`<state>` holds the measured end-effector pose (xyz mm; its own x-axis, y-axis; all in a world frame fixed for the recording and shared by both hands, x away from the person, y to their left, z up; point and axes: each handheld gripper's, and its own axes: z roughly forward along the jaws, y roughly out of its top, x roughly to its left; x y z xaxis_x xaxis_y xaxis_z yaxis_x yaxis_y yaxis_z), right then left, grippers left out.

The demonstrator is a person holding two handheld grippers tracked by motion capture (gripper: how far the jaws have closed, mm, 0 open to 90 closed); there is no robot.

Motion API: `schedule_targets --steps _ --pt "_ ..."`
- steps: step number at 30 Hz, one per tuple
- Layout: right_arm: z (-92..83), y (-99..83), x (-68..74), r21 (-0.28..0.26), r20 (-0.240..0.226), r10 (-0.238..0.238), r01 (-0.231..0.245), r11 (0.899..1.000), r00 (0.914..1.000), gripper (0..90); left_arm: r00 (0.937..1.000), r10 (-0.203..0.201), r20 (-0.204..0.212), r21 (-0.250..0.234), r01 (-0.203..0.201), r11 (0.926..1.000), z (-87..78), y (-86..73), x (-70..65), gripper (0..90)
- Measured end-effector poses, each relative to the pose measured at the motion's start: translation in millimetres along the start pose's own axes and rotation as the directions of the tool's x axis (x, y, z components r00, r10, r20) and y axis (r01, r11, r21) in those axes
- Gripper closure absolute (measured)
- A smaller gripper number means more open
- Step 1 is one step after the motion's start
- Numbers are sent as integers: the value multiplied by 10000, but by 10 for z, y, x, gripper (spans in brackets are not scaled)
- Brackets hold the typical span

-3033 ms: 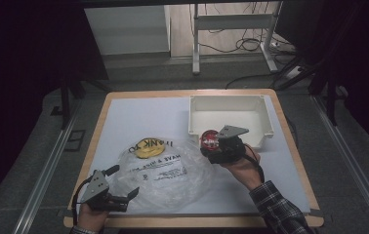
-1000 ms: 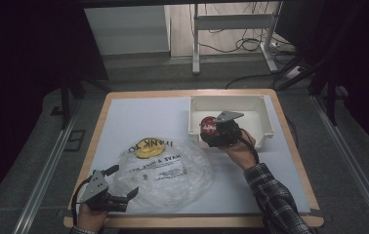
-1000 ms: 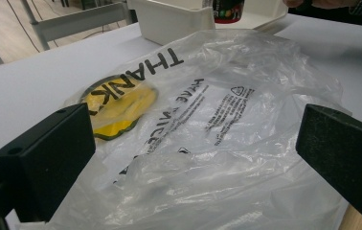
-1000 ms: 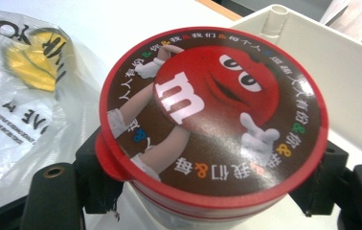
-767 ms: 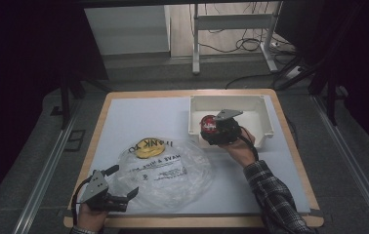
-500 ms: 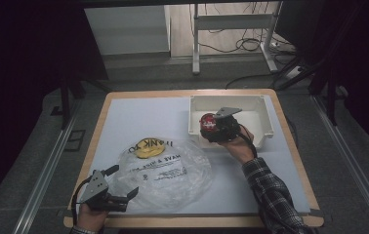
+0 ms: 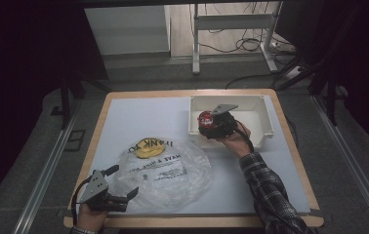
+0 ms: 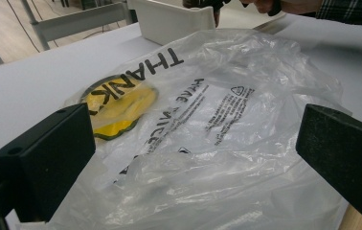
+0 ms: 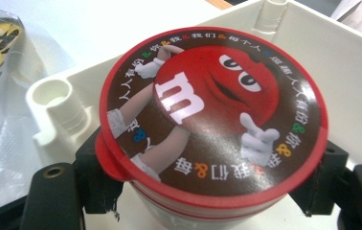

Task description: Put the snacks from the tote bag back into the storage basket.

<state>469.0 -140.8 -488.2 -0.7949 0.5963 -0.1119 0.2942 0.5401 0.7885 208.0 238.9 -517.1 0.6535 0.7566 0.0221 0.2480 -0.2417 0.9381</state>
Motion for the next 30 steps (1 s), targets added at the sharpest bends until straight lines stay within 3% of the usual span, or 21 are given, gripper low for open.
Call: schedule_targets --steps 16,30 --pt "285 -17 -130 213 -389 -89 98 9997 9992 259 10000 7 1 -18 -7 10000 -7 0 0 0" --pt "402 -36 -231 253 -540 -29 43 9997 9985 259 10000 15 3 -11 -15 10000 -8 0 -1 0"
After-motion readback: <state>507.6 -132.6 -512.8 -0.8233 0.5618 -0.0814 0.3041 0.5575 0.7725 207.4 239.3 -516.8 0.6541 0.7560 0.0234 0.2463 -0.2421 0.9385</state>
